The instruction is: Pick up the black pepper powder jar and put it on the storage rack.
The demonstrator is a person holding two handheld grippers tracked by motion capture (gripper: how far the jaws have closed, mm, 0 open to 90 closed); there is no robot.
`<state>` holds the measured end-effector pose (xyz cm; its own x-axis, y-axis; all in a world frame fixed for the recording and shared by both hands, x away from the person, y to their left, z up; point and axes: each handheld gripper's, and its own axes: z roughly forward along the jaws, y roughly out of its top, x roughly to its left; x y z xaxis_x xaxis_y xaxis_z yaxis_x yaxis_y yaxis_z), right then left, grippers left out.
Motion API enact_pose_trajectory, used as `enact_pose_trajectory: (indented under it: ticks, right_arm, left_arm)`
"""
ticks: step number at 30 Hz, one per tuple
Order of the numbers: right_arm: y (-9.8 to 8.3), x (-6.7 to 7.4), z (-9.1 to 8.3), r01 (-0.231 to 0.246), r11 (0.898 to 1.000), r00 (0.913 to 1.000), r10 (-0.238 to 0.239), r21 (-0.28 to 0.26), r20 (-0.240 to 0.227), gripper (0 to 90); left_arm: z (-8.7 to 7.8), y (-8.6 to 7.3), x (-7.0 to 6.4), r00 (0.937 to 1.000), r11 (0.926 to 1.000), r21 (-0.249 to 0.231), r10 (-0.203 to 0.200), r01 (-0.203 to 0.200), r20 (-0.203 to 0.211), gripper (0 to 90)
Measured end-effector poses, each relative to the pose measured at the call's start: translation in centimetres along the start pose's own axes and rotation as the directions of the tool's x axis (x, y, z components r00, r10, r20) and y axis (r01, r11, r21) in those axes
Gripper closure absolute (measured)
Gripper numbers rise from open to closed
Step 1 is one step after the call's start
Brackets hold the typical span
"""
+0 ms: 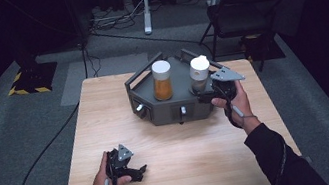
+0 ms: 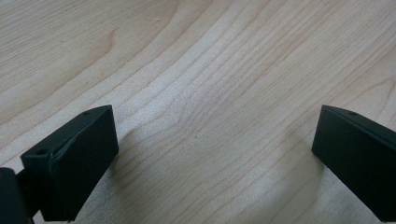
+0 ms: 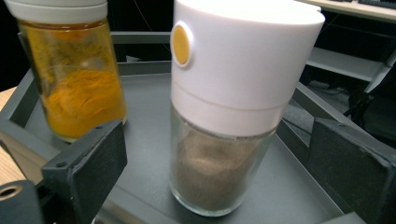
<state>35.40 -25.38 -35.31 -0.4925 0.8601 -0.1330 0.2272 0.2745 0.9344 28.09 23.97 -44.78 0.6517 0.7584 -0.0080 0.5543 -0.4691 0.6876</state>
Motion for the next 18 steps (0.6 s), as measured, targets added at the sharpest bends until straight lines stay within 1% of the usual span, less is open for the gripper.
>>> enact_pose_trajectory:
  ticks: [7,10,16,18]
  right_arm:
    - [-1.0,0.4,-1.1,0.041,0.999,0.9991,-0.041,-0.013,0.000,4.6]
    - [-1.4,0.8,-1.4,0.066,0.998,0.9978,-0.066,-0.015,0.007,3.2]
    - [-2.2,1.4,-2.1,0.090,0.996,0.9959,-0.090,-0.021,0.011,3.2]
    - [-2.5,1.5,-2.3,0.106,0.994,0.9943,-0.106,-0.021,0.009,3.1]
  left_arm:
    - [0.0,0.0,0.0,1.0000,1.0000,0.000,0.000,0.000,0.000,0.4]
    - [0.0,0.0,0.0,1.0000,1.0000,0.000,0.000,0.000,0.000,0.4]
    - [0.0,0.0,0.0,1.0000,1.0000,0.000,0.000,0.000,0.000,0.4]
    - [0.0,0.0,0.0,1.0000,1.0000,0.000,0.000,0.000,0.000,0.4]
